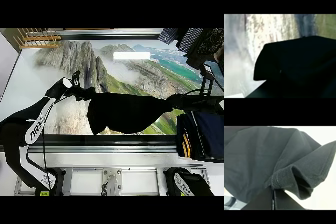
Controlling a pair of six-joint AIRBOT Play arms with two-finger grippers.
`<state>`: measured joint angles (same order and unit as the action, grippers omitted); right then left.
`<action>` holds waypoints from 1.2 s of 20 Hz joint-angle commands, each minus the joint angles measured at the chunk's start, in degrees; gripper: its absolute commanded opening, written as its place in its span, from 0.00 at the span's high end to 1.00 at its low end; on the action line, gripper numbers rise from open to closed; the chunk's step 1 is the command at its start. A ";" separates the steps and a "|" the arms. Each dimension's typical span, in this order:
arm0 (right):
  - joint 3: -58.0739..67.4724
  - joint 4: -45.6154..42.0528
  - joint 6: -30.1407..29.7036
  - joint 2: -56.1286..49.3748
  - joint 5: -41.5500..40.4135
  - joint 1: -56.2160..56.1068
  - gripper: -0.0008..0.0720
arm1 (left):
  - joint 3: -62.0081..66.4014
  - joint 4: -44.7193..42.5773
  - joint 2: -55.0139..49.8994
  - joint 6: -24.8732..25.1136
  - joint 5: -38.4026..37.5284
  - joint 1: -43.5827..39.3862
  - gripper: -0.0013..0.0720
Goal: Fold the clothes and pants, and hang the long-sleeved shirts on hangers.
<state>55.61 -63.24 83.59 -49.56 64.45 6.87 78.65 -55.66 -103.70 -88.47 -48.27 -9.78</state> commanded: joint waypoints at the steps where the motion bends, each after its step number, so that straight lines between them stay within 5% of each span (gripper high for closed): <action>1: 0.98 -0.24 -2.12 0.02 -2.12 0.37 0.97 | 5.25 0.13 0.90 0.00 -1.38 0.22 0.97; 12: 30.42 -0.22 -3.41 6.43 -1.66 2.69 0.97 | 34.38 -0.31 38.58 8.33 -7.19 13.16 0.97; 16: 30.42 -3.19 -2.49 11.80 5.77 2.69 0.97 | 30.45 -0.28 49.64 8.39 -8.74 15.91 0.97; 20: 30.42 -13.97 4.02 14.91 16.09 2.69 0.97 | 21.03 -0.24 57.77 8.35 -7.54 19.19 0.97; 24: 30.16 -14.16 10.54 12.92 26.32 2.51 0.97 | 11.47 0.02 59.36 8.07 -5.16 20.35 0.97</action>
<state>85.91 -75.31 88.88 -35.70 82.48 9.52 96.20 -55.83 -46.13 -80.23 -54.89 9.58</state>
